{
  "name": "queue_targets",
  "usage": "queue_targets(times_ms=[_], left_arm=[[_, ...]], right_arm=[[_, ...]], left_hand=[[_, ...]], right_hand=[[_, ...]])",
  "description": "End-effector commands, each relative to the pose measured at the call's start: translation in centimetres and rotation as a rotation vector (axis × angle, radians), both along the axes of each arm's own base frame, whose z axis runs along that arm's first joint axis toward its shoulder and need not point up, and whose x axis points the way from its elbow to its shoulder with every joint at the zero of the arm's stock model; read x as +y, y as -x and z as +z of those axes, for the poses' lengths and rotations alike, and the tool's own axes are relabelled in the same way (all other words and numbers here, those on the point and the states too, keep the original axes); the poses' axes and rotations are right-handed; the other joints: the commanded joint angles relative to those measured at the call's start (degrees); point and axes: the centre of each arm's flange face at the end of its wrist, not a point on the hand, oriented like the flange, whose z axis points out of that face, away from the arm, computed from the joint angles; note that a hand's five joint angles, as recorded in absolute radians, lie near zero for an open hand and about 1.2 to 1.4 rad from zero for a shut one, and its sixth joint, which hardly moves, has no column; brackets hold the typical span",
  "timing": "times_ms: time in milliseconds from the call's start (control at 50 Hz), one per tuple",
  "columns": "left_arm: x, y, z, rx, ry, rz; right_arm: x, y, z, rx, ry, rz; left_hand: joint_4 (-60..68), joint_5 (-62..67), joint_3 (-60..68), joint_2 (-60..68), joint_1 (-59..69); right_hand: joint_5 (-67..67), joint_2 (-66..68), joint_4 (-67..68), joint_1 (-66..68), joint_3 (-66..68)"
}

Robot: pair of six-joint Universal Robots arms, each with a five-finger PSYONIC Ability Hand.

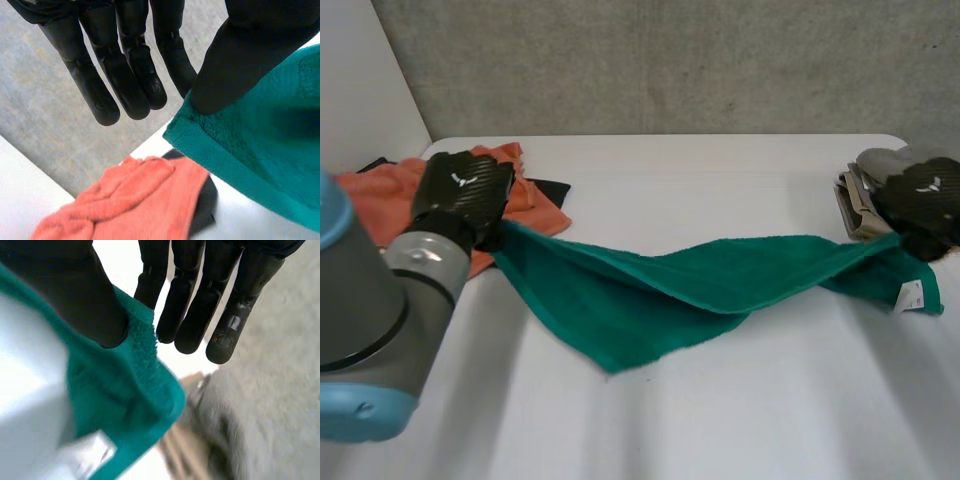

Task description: Fold the laundry.

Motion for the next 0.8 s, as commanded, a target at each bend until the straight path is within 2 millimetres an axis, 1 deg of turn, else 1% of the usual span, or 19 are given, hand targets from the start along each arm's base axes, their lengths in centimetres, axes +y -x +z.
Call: queue_targets(times_ms=[20, 100, 120, 180, 200, 260, 280, 340, 380, 420, 440, 480, 500, 540, 560, 640, 720, 780, 800], left_arm=[[2.4, -1.1, -1.9, -0.115, -0.143, -0.015], [1.8, -0.7, -4.0, -0.189, -0.186, -0.027], [1.1, -0.5, -5.2, -0.219, -0.202, -0.028], [-0.7, 0.4, -6.3, -0.231, -0.186, -0.031], [-2.0, 1.0, -6.7, -0.227, -0.167, -0.031], [-4.1, 1.8, -6.9, -0.210, -0.126, -0.021], [-5.5, 2.6, -6.6, -0.192, -0.088, -0.020], [-7.5, 3.7, -5.8, -0.157, -0.016, -0.019], [-9.7, 4.6, -4.3, -0.110, 0.080, -0.008], [-11.8, 5.8, -1.7, -0.046, 0.219, -0.001], [-12.6, 6.2, -0.2, -0.012, 0.292, 0.005], [-13.7, 6.4, 2.0, 0.036, 0.387, 0.018], [-14.3, 6.5, 4.7, 0.086, 0.489, 0.030], [-14.6, 6.6, 7.3, 0.134, 0.585, 0.045], [-14.8, 6.4, 9.6, 0.178, 0.668, 0.060], [-14.5, 5.5, 13.4, 0.237, 0.793, 0.083], [-13.4, 5.0, 14.6, 0.249, 0.808, 0.081], [-13.1, 4.8, 12.8, 0.222, 0.755, 0.074], [-12.2, 4.3, 11.2, 0.195, 0.701, 0.068]], right_arm=[[2.5, 1.9, -2.1, 0.215, -0.258, -0.045], [1.1, 2.1, -5.3, 0.258, -0.326, -0.058], [0.1, 2.2, -6.8, 0.266, -0.330, -0.067], [-1.9, 2.2, -8.3, 0.280, -0.290, -0.091], [-3.0, 1.7, -8.9, 0.282, -0.251, -0.094], [-4.1, 0.0, -9.0, 0.279, -0.178, -0.078], [-4.8, -1.0, -8.8, 0.270, -0.130, -0.071], [-6.1, -1.9, -8.0, 0.242, -0.043, -0.068], [-7.9, -2.4, -6.2, 0.188, 0.078, -0.088], [-9.9, -2.7, -3.7, 0.106, 0.228, -0.119], [-11.2, -3.0, -1.5, 0.041, 0.345, -0.131], [-12.3, -3.3, 1.0, -0.026, 0.466, -0.143], [-13.2, -3.3, 3.7, -0.083, 0.586, -0.154], [-13.8, -3.4, 6.2, -0.131, 0.692, -0.156], [-13.9, -3.4, 8.8, -0.172, 0.787, -0.162], [-12.9, -3.5, 13.5, -0.233, 0.926, -0.175], [-12.0, -4.1, 14.9, -0.264, 0.952, -0.158], [-11.7, -4.1, 14.7, -0.265, 0.934, -0.155], [-11.4, -4.1, 13.8, -0.260, 0.900, -0.149]], left_hand=[[11.01, 13.77, 11.46, 11.22, 13.72], [11.01, 13.77, 11.46, 11.22, 13.72], [11.01, 13.77, 11.46, 11.22, 13.72], [11.01, 13.77, 11.46, 11.22, 13.72], [11.01, 13.77, 11.46, 11.22, 13.72], [11.01, 13.77, 11.46, 11.22, 13.72], [11.01, 13.77, 11.46, 11.22, 13.72], [11.01, 13.77, 11.46, 11.22, 13.72], [11.01, 13.77, 11.46, 11.22, 13.72], [11.01, 13.77, 11.46, 11.22, 13.72], [11.01, 13.77, 11.46, 11.22, 13.72], [11.01, 13.77, 11.46, 11.22, 13.72], [11.01, 13.77, 11.46, 11.22, 13.72], [11.01, 13.77, 11.46, 11.22, 13.72], [11.01, 13.77, 11.46, 11.22, 13.72], [11.01, 13.77, 11.46, 11.22, 13.72], [11.01, 13.77, 11.46, 11.22, 13.72], [11.01, 13.77, 11.46, 11.22, 13.72], [11.01, 13.77, 11.46, 11.22, 13.72]], right_hand=[[13.39, 12.36, 11.98, 22.97, 12.19], [13.39, 12.36, 11.98, 22.97, 12.19], [13.39, 12.36, 11.98, 22.97, 12.19], [13.39, 12.36, 11.98, 22.97, 12.19], [13.39, 12.36, 11.98, 22.97, 12.19], [13.39, 12.36, 11.98, 22.97, 12.19], [13.39, 12.36, 11.98, 22.97, 12.19], [13.39, 12.36, 11.98, 22.97, 12.19], [13.39, 12.36, 11.98, 22.97, 12.19], [13.39, 12.36, 11.98, 22.97, 12.19], [13.39, 12.36, 11.98, 22.97, 12.19], [13.39, 12.36, 11.98, 22.97, 12.19], [13.39, 12.36, 11.98, 22.97, 12.19], [13.39, 12.36, 11.98, 22.97, 12.19], [13.39, 12.36, 11.98, 22.97, 12.19], [13.39, 12.36, 11.98, 22.97, 12.19], [13.39, 12.36, 11.98, 22.97, 12.19], [13.39, 12.36, 11.98, 22.97, 12.19], [13.39, 12.36, 11.98, 22.97, 12.19]])
